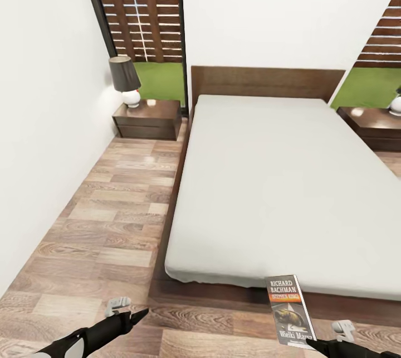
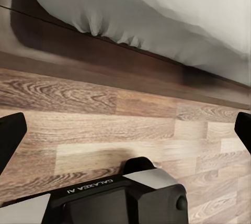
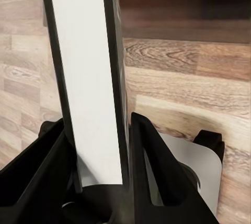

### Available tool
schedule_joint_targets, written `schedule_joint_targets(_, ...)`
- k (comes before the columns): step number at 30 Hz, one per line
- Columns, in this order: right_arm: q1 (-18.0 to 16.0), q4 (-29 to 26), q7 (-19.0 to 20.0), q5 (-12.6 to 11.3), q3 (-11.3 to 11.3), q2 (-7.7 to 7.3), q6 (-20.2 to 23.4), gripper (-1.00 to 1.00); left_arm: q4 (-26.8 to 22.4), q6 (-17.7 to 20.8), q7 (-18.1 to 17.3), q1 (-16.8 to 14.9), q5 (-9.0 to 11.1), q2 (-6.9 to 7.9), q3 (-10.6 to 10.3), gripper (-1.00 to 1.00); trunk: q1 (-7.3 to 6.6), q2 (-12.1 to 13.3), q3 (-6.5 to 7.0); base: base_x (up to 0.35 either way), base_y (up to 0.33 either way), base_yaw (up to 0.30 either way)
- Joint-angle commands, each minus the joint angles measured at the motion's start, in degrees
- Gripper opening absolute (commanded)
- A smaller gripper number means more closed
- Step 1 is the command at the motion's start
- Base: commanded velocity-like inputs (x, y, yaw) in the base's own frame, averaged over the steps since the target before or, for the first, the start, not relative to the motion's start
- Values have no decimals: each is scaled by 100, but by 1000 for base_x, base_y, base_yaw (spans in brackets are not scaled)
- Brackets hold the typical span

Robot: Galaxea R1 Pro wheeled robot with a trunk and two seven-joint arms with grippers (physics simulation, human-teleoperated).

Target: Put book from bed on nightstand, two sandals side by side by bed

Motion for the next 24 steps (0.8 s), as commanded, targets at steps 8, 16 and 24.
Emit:
schedule_joint_targets(8,-4,-3,17,-65,35,-5,34,-100,5,-47,-8,-3,-60,2,33,100,1,-5,69,0,0,0)
schedule_joint_targets(16,-4,1,18,-63,35,-5,34,-100,3,-47,-7,22,-62,1,33,100,1,-5,143,0,0,0)
schedule_joint_targets(24,-4,5,18,-65,35,-5,34,-100,1,-47,-11,40,-63,2,32,100,1,-5,217,0,0,0)
